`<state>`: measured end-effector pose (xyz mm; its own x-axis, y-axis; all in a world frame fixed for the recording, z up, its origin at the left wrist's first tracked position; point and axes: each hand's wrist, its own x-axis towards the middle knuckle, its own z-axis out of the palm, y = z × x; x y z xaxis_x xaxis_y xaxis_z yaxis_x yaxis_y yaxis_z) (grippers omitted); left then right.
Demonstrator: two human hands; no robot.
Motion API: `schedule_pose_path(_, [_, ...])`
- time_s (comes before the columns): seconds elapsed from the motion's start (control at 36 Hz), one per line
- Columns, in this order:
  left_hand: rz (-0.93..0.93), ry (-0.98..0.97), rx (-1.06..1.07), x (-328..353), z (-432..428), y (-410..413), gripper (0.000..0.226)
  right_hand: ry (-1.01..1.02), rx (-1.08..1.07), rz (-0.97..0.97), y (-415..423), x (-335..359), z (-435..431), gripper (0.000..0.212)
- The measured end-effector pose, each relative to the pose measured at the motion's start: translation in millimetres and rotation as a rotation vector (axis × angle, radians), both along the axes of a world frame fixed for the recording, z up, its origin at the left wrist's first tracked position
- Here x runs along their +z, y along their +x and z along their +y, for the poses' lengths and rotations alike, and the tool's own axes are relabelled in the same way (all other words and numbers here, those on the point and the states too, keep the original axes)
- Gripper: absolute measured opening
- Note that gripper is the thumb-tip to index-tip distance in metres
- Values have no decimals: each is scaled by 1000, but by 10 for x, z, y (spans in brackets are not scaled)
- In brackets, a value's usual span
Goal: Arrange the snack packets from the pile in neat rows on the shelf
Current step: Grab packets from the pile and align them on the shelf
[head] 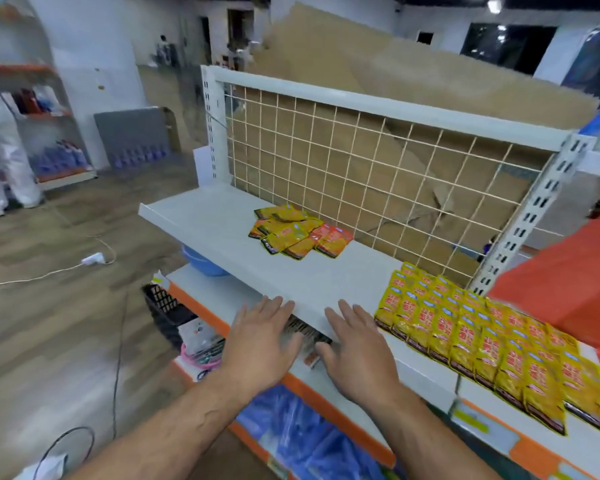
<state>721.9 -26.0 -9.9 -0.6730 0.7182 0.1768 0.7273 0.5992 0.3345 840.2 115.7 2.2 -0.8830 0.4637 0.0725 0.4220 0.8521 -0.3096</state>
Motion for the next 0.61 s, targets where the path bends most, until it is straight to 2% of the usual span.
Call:
schedule_pose_path(0.19, [-20, 48, 17, -114, -149, -662, 79, 3, 31, -35, -703, 21, -113, 62])
schedule_pose_path(0.33, [-51, 1, 7, -228, -79, -1083, 83, -2, 40, -38, -1216, -81, -5, 60])
schedule_pose_path(0.53, [103, -10, -11, -237, 212, -1794, 55, -43, -14, 50, -2079, -243, 305, 50])
schedule_pose_path(0.61, [71, -1, -29, -258, 353, -2077, 56, -98, -82, 74, -2395, -299, 444, 44])
